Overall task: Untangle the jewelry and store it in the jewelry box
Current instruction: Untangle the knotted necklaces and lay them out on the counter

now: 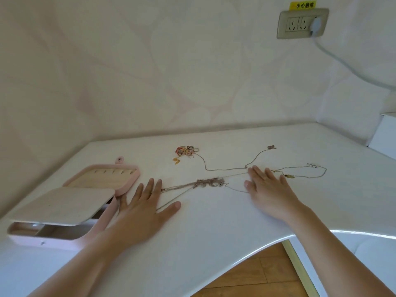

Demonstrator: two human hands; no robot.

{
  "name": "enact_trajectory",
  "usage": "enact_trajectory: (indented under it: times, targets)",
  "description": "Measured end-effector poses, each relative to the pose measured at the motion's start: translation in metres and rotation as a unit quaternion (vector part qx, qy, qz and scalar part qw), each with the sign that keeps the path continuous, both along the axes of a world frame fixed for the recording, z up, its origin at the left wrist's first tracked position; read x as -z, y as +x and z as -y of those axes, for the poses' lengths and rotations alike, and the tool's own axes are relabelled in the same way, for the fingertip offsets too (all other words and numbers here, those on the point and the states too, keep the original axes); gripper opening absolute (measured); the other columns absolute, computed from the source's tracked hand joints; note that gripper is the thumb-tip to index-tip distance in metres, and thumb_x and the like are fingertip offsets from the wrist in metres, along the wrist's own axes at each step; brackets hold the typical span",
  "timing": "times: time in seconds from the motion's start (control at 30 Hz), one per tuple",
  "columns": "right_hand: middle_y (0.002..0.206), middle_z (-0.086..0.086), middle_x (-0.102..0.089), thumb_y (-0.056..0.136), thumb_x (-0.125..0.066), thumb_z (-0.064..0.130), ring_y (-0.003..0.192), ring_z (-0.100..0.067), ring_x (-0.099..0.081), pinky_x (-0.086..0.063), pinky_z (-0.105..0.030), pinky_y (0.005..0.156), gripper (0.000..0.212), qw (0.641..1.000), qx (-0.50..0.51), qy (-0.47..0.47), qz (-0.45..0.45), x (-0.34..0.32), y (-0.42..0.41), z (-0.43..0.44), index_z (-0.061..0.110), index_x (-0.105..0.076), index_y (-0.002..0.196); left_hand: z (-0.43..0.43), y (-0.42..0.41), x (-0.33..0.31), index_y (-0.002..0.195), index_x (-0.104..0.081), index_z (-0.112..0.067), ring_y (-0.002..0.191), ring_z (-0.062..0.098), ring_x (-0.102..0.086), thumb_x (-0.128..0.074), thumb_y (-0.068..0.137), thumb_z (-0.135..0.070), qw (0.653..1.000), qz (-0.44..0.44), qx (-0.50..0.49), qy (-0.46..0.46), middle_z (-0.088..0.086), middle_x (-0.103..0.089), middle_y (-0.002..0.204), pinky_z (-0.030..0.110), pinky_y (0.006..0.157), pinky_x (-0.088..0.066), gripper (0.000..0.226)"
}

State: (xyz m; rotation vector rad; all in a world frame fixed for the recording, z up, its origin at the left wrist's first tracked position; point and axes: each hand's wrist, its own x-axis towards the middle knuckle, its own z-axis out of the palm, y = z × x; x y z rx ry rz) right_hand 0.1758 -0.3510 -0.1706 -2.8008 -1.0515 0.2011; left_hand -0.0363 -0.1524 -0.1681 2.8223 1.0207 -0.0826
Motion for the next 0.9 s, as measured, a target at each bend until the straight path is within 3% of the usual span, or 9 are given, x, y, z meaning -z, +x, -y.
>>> enact_trajectory:
  times: [0.2,0.33,0.4,0.47,0.57,0.63,0.7,0.8,0.9]
  targets:
    - [0.16,0.005,0.005,0.102,-0.011,0.034,0.147,-0.021,0.005,0.001,-0.045,0.117,0.053,0.998,0.047,-0.039,0.009,-0.006,0.014,0.016,0.02,-0.002,0.153,0.004,0.001,-0.003,0.149,0.015,-0.024,0.146,0.02,0.009,-0.011,0.078,-0.079,0.999,-0.014,-0.035,0.001,-0.004,0.017,0.157,0.051,0.115,0.008,0.094]
    - [0.155,-0.004,-0.023,0.101,-0.023,0.024,0.144,-0.025,-0.015,-0.016,-0.039,0.115,0.048,0.997,0.009,-0.017,0.072,-0.02,0.015,0.002,0.008,-0.025,0.146,0.013,0.013,-0.005,0.149,0.012,-0.009,0.144,0.032,0.012,-0.013,0.08,-0.079,0.996,-0.022,-0.084,0.021,0.014,0.015,0.157,0.051,0.113,0.008,0.102]
    - [0.146,-0.003,-0.039,0.097,-0.039,0.019,0.134,-0.022,-0.035,-0.03,-0.03,0.105,0.045,0.995,-0.059,0.067,0.046,-0.031,0.01,-0.01,0.014,-0.038,0.142,0.013,0.022,-0.003,0.148,0.016,-0.011,0.144,0.029,0.017,-0.009,0.077,-0.08,0.999,0.03,-0.011,0.037,0.012,0.02,0.156,0.04,0.115,0.009,0.103]
    - [0.126,0.001,-0.055,0.09,-0.056,0.022,0.109,-0.015,-0.052,-0.04,-0.024,0.087,0.04,0.989,-0.1,0.111,-0.017,-0.041,0.006,-0.026,0.021,-0.053,0.13,0.012,0.033,-0.004,0.147,0.019,-0.019,0.143,0.014,0.02,-0.005,0.072,-0.078,0.985,0.097,0.137,0.04,-0.002,0.025,0.154,0.024,0.112,0.014,0.098]
    - [0.09,0.008,-0.06,0.079,-0.073,0.025,0.083,-0.011,-0.055,-0.041,-0.019,0.063,0.02,0.989,-0.136,0.031,-0.047,-0.058,0.008,-0.054,0.02,-0.069,0.097,0.015,0.05,-0.008,0.149,0.01,-0.027,0.138,-0.004,0.018,-0.023,0.092,-0.061,0.958,0.139,0.248,-0.027,-0.013,0.016,0.155,0.005,0.101,0.018,0.074]
    - [0.081,0.005,-0.062,0.077,-0.076,0.023,0.071,-0.008,-0.055,-0.039,-0.018,0.058,0.011,0.981,-0.172,-0.041,-0.083,-0.071,0.008,-0.07,0.02,-0.069,0.085,0.016,0.059,-0.008,0.151,-0.001,-0.026,0.138,-0.008,0.006,-0.034,0.096,-0.05,0.954,0.173,0.226,-0.094,-0.014,0.001,0.157,0.0,0.101,0.008,0.068]
    - [0.075,0.004,-0.063,0.08,-0.074,0.021,0.065,-0.004,-0.054,-0.04,-0.015,0.056,0.007,0.966,-0.206,-0.055,-0.145,-0.077,0.009,-0.086,0.019,-0.067,0.08,0.01,0.065,-0.009,0.15,-0.017,-0.024,0.135,-0.004,-0.023,-0.045,0.094,-0.046,0.945,0.217,0.158,-0.19,-0.014,-0.024,0.152,0.006,0.102,-0.013,0.066]
    - [0.074,0.002,-0.065,0.084,-0.069,0.009,0.07,-0.006,-0.061,-0.048,-0.012,0.066,0.008,0.918,-0.242,0.022,-0.312,-0.075,0.008,-0.106,0.014,-0.065,0.079,-0.003,0.066,-0.011,0.137,-0.046,-0.02,0.112,0.003,-0.056,-0.061,0.089,-0.033,0.892,0.303,0.093,-0.323,-0.007,-0.058,0.129,0.017,0.097,-0.038,0.052]
    - [0.075,-0.001,-0.067,0.088,-0.061,0.003,0.07,-0.009,-0.064,-0.053,-0.018,0.072,0.008,0.859,-0.27,0.103,-0.423,-0.068,0.01,-0.119,0.009,-0.062,0.083,-0.013,0.062,-0.012,0.109,-0.067,-0.01,0.086,0.011,-0.069,-0.068,0.084,-0.011,0.827,0.391,0.051,-0.402,0.004,-0.073,0.097,0.018,0.077,-0.051,0.025]
